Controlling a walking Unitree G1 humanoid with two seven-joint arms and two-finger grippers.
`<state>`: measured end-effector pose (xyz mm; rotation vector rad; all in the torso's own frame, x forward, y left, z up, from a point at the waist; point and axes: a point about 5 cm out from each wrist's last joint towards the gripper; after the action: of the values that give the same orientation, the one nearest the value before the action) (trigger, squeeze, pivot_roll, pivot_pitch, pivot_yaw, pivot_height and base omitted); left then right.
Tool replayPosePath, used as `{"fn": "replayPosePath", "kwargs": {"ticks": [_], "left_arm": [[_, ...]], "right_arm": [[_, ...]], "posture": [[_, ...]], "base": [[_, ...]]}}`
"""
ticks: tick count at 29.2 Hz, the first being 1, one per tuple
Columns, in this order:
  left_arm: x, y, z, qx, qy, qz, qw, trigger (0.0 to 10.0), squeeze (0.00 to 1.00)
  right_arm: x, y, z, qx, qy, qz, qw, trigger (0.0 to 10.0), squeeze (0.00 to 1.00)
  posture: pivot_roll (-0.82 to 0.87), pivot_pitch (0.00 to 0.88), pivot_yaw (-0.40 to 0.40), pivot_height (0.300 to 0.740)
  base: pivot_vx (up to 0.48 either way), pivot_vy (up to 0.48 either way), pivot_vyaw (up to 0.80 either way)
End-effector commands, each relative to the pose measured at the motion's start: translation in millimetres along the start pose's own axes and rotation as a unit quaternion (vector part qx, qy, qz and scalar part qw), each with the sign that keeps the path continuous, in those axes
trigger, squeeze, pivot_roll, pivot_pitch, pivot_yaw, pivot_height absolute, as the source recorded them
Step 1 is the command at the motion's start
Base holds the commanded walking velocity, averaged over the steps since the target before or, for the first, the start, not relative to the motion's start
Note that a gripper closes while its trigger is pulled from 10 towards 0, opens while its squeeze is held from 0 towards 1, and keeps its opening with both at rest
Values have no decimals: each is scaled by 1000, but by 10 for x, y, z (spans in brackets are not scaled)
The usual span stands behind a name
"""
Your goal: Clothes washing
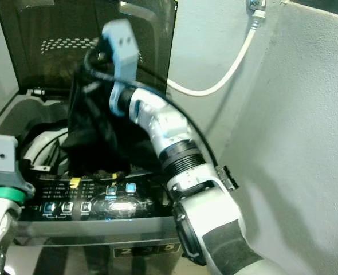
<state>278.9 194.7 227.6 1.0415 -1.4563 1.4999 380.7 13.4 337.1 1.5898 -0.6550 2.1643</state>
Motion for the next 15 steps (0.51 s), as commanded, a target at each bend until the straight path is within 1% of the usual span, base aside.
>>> {"fn": "replayPosePath", "kwargs": {"ticks": [1, 2, 3, 8, 11, 12, 13, 15], "left_arm": [[16, 30, 74, -18, 3, 4, 1000, 10000, 0], [16, 30, 74, -18, 3, 4, 1000, 10000, 0], [14, 36, 97, -23, 2, 3, 1000, 10000, 0], [11, 42, 107, -24, 0, 1, 1000, 10000, 0], [14, 44, 119, -30, 0, 1, 1000, 10000, 0], [16, 45, 131, -35, 3, 3, 999, 10000, 0], [15, 45, 145, -40, 6, 2, 999, 10000, 0], [14, 46, 154, -43, 9, 2, 999, 10000, 0]], "right_arm": [[-76, -9, 8, -23, 16, -11, 1000, 10000, 0], [-76, -9, 8, -23, 16, -11, 1000, 10000, 0], [-153, -15, 4, -37, 9, -25, 999, 10000, 1000], [-216, -8, 1, -50, 3, -44, 998, 10000, 1000], [-228, -5, 21, -63, 14, -45, 997, 10000, 1000], [-218, -5, 39, -72, 18, -40, 996, 10000, 267], [-205, -1, 61, -81, 19, -35, 996, 10000, 0], [-198, -2, 75, -87, 20, -32, 995, 10000, 0]], "posture": [[117, 29, -2, 740], [117, 29, -2, 740], [119, 28, -3, 740], [120, 27, -3, 740], [120, 23, -3, 740], [120, 22, -2, 740], [119, 18, -3, 740], [119, 18, -3, 740]], "base": [[0, 0, 0], [0, 0, 0], [0, 0, 0], [0, 0, 0], [0, 0, 0], [0, 0, 0], [0, 0, 0], [0, 0, 0]]}}
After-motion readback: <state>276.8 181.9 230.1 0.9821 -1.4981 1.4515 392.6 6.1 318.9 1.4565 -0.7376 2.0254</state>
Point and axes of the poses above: a point about 5 cm out from each wrist's last joint towards the gripper, its own y axis pointing back from the gripper into the wrist, its own x axis along the axis of the wrist's last joint, z = x × y, and after that the axes turned 8 degrees about y, right-handed
